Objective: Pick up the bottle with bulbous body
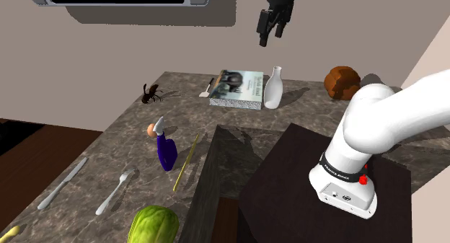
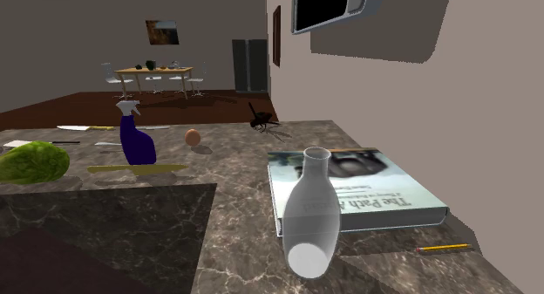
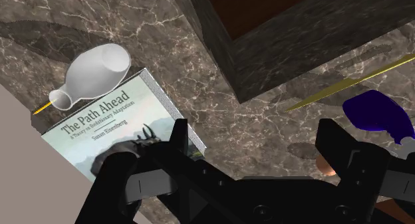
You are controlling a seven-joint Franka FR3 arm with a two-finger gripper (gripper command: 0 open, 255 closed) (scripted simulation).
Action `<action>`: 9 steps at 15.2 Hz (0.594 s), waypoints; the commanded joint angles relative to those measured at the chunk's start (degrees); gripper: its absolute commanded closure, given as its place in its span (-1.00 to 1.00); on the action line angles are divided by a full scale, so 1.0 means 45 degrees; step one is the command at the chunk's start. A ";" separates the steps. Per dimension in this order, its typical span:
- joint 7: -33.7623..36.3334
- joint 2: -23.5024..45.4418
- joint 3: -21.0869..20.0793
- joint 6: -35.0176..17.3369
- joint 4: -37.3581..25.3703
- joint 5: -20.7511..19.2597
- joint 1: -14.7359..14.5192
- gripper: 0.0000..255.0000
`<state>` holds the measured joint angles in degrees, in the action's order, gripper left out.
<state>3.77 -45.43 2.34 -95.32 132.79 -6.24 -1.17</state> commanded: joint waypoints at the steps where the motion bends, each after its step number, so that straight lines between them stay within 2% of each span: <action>1: 0.0000 0.0000 0.0000 0.0000 0.0000 0.0000 0.0000 -1.00; 9: -0.1900 0.0886 0.2180 -0.2203 0.1159 -0.0925 0.0605 -1.00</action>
<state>-3.45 -41.79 10.73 -103.88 137.17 -9.80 1.11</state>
